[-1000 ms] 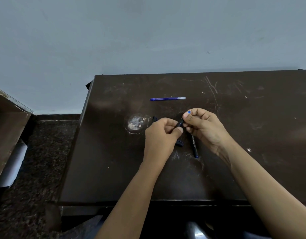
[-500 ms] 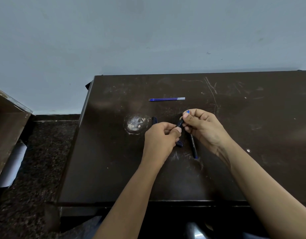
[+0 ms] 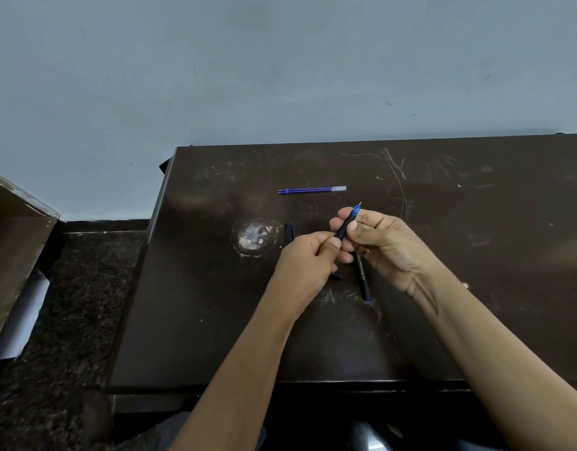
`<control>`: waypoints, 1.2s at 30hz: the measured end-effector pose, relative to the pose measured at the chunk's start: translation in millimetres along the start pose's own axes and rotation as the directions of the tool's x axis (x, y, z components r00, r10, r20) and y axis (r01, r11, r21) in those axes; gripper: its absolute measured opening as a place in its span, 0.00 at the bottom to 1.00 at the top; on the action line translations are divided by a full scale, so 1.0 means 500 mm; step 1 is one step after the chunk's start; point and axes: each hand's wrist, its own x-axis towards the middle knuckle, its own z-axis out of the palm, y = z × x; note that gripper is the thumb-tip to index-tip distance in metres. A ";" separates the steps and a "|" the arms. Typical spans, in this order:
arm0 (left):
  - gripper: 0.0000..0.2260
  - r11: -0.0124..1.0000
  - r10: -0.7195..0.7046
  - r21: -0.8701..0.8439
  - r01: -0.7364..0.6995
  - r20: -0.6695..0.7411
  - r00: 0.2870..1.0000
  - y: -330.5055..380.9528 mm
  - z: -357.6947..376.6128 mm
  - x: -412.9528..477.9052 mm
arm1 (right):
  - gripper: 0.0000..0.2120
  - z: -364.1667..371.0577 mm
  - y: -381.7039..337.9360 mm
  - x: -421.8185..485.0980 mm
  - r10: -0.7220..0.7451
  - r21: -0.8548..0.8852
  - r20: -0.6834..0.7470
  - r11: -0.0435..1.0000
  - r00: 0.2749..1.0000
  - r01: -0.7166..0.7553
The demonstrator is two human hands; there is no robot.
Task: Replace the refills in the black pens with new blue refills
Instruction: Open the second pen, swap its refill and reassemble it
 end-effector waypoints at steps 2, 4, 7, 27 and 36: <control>0.10 0.993 0.043 0.110 -0.035 -0.066 0.997 -0.002 0.001 0.001 | 0.09 0.009 0.009 0.000 -0.014 -0.015 -0.050 1.000 0.999 0.013; 0.10 0.981 0.065 0.191 -0.041 -0.120 0.991 -0.003 0.000 0.001 | 0.09 0.015 0.016 -0.001 -0.019 -0.014 -0.068 1.000 0.997 0.018; 0.09 0.960 0.116 0.272 -0.058 -0.201 0.973 -0.009 -0.006 0.003 | 0.08 0.013 0.021 0.001 -0.043 -0.170 -0.107 0.985 0.993 0.025; 0.11 0.945 0.137 0.326 -0.032 -0.305 0.943 -0.026 -0.021 0.012 | 0.12 0.034 0.065 -0.008 -0.026 -0.966 0.197 -0.179 0.980 0.189; 0.11 0.893 0.214 0.449 -0.032 -0.360 0.908 -0.023 -0.030 0.004 | 0.08 -0.017 0.014 0.009 -0.454 -0.969 0.028 0.208 0.891 0.136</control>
